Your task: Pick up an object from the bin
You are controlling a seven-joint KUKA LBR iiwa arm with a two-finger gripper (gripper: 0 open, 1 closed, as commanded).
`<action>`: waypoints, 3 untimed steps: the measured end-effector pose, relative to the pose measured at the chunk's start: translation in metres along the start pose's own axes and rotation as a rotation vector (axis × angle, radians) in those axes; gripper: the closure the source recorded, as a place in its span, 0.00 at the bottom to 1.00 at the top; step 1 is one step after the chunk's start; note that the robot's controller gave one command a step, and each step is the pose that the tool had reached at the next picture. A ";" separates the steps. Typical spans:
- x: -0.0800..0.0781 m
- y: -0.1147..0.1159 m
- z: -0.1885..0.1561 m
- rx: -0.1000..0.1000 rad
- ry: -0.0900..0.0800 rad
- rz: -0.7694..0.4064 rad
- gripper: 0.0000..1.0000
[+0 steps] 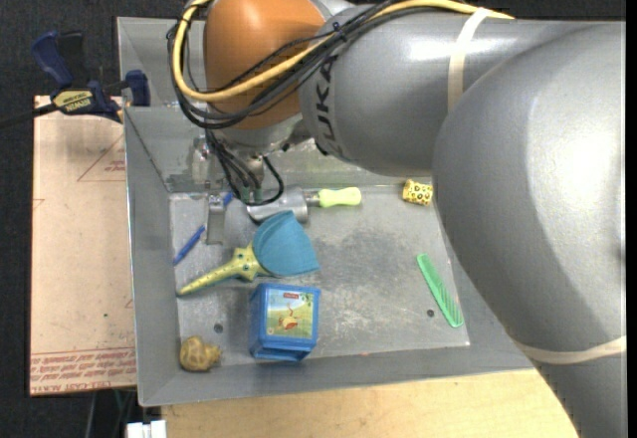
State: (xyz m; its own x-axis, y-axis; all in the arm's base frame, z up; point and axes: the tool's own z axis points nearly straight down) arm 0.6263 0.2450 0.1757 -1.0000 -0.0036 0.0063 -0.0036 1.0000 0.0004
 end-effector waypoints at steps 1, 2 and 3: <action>-0.002 -0.001 -0.005 -0.001 -0.007 0.003 0.00; 0.027 -0.063 0.046 -0.003 -0.006 0.019 0.00; 0.037 -0.070 0.030 -0.004 -0.012 -0.035 0.00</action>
Offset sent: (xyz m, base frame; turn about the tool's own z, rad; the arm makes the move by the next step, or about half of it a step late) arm -0.0275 -0.0651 -0.0463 0.0196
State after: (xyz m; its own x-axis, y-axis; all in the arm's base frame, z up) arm 0.5893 0.1749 0.1462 -0.9992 -0.0387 -0.0055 -0.0387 0.9992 0.0046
